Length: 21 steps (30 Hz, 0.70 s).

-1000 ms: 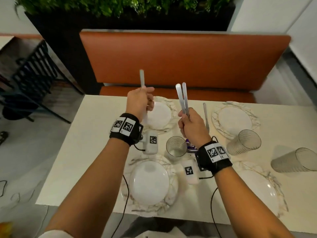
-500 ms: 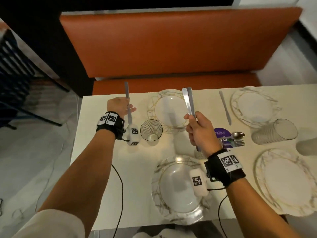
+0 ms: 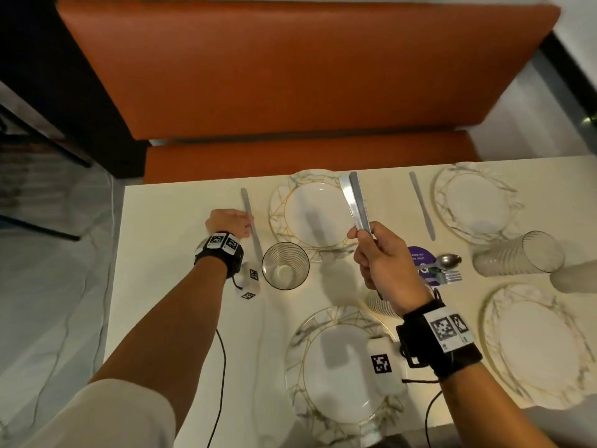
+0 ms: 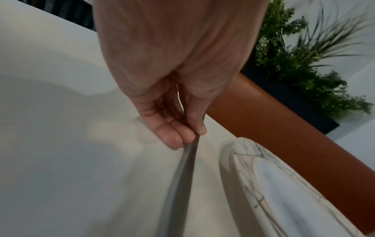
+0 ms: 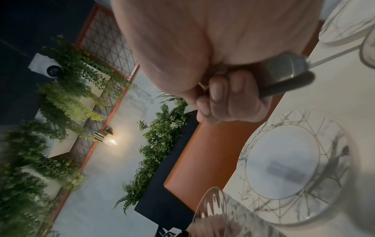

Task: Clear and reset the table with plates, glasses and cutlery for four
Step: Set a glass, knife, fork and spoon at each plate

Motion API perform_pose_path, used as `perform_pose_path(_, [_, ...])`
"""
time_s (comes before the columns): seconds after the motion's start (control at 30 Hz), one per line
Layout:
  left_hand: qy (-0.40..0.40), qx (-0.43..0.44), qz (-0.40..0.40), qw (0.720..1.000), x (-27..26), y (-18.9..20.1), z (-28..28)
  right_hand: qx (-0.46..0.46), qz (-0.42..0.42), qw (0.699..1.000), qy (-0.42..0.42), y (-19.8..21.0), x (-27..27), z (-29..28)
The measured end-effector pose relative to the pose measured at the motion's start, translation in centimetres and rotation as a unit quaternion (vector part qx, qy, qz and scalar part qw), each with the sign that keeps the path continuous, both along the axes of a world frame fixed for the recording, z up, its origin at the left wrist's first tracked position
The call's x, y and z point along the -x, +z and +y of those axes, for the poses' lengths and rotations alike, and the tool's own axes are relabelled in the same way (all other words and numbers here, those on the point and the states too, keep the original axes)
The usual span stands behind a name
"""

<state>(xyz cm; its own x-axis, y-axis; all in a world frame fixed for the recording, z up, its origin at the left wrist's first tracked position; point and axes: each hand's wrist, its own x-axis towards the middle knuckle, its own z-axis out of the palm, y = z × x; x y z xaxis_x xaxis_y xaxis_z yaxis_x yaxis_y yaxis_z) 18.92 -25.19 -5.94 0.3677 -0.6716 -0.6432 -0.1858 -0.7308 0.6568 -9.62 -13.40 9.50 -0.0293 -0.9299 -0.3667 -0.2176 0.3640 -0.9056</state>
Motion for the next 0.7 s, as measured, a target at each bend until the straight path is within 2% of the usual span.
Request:
perform_pose_path(0.3, [0.009, 0.031, -0.079, 0.996, 1.1, -0.9, -1.5, -0.01, -0.001, 1.0, -0.01, 0.1, -0.1, -1.5])
perform_pose_path(0.7, [0.002, 0.032, -0.122, 0.992, 2.1, -1.0, -1.8, -0.01, 0.0, 1.0, -0.002, -0.1, 0.6, -1.7])
